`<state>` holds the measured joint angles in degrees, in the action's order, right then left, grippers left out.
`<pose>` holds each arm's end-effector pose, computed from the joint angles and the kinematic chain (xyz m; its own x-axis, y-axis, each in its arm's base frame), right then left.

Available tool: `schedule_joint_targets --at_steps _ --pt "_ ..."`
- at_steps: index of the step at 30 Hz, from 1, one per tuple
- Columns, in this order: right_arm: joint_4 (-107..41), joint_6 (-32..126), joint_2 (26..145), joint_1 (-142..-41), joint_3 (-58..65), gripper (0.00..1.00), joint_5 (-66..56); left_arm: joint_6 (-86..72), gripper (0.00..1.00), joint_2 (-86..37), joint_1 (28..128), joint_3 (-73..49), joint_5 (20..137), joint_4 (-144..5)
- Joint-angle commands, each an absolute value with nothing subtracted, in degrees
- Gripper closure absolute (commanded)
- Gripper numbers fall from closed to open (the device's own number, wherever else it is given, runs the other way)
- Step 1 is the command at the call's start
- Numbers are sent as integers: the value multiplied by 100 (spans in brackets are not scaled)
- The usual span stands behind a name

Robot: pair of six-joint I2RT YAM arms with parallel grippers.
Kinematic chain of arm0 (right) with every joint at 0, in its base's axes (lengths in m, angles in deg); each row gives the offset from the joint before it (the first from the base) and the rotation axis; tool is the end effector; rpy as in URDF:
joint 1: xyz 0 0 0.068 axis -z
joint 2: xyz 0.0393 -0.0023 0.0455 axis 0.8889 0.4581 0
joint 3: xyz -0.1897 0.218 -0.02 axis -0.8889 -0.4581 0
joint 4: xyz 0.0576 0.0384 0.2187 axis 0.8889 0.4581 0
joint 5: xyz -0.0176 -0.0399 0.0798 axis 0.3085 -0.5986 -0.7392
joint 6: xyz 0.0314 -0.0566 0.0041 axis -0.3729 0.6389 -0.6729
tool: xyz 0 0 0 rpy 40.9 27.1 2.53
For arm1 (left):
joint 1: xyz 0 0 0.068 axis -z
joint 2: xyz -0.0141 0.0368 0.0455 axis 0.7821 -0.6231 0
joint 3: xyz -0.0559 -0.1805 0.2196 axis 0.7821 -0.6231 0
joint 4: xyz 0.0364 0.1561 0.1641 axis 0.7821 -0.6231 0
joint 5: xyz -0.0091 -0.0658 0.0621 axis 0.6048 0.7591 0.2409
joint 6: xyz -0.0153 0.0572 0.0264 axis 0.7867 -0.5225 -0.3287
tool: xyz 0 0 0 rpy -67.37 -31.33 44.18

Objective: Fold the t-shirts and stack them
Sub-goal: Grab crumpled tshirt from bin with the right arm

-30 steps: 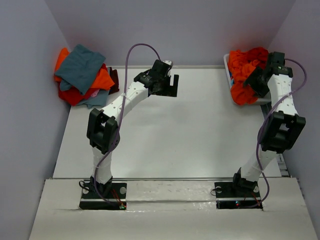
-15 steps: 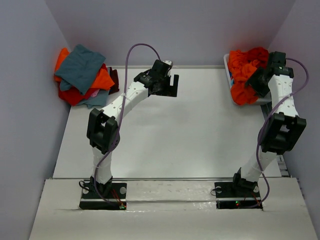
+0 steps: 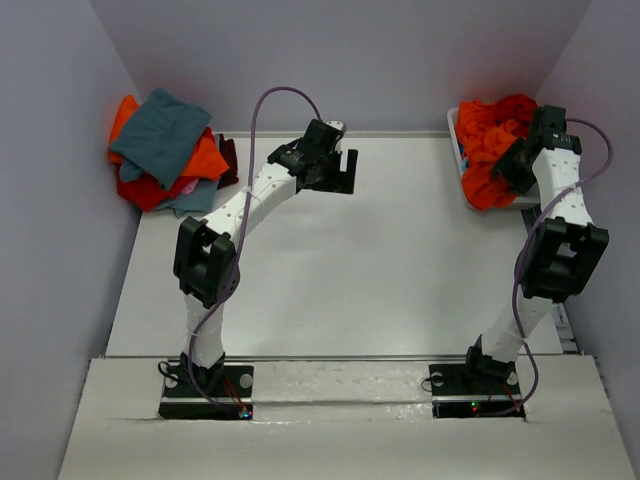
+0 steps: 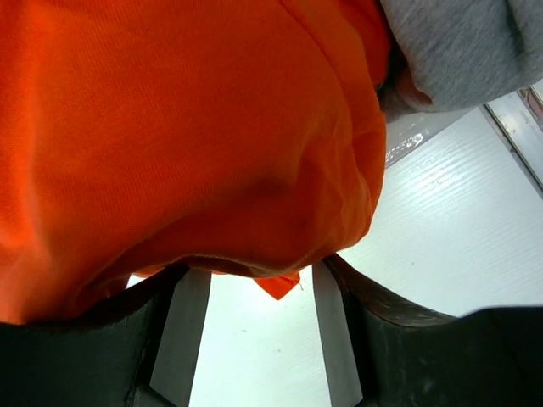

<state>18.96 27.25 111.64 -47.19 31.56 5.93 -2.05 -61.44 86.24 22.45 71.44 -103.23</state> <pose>0.3724 -0.1070 0.3230 -0.5832 0.6287 -0.5144 0.6320 0.7490 0.1989 0.3627 -0.2531 0.3323 -0.6544 0.1072 -0.7486 0.4148 0.8786 -0.2368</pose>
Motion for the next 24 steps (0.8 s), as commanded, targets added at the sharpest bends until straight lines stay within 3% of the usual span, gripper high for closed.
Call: schedule_joint_targets --at_steps 1,24 --pt "1580 2738 11174 -4736 3502 46 732 -289 1 -5787 8643 2230 7091 -10256" --pt "1685 2686 10963 -4736 3405 89 223 -272 1 -5831 8643 2238 7152 -10238"
